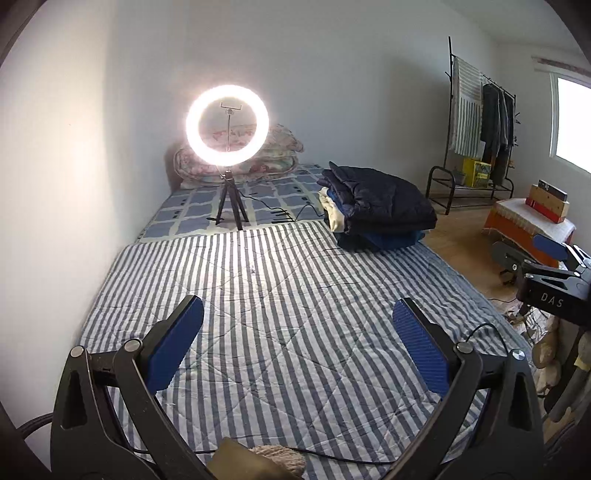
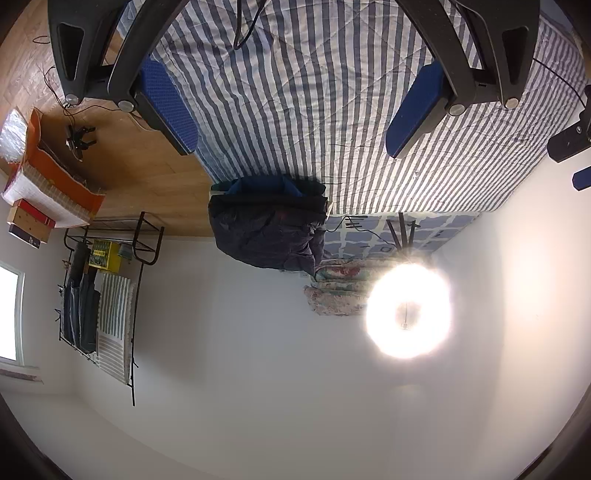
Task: Fold large clothes
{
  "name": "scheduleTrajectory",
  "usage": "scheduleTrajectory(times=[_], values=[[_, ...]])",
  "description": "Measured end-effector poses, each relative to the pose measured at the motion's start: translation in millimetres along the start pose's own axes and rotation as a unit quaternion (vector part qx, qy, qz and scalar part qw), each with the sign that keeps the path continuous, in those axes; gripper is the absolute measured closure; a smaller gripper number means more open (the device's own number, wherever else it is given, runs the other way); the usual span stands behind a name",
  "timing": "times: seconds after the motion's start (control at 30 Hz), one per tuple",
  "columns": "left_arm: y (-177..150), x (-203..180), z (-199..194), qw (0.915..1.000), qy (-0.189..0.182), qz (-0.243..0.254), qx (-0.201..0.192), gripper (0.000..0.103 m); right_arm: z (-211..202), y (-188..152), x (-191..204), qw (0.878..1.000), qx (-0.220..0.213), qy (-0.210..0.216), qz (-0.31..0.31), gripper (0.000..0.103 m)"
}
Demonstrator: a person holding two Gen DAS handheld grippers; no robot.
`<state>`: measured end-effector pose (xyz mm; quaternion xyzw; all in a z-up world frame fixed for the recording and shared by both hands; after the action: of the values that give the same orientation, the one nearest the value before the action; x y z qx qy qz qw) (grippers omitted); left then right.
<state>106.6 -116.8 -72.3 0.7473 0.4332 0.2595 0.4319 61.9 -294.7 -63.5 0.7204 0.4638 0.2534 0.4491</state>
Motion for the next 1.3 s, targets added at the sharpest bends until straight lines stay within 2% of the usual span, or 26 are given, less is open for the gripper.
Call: scheduleTrajectory(times=[1.3], values=[[1.8,-3.1,-3.6,0.9999,0.008,0.009,-0.011,0.000,9.6,-6.9,0.7,1.000,0.015,0.005,0.000,0.000]])
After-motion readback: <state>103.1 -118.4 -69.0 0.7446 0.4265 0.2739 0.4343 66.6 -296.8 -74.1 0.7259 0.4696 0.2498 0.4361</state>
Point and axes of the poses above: each gripper's, at about its wrist camera, not at the fingertips, and z roughly the way its jaws point, x to its left, y to its top, the point moved 6 cm from there along z, roughly the way its jaws point, and after that the axes turned 2 degrees about z, right-handed, at the moved point
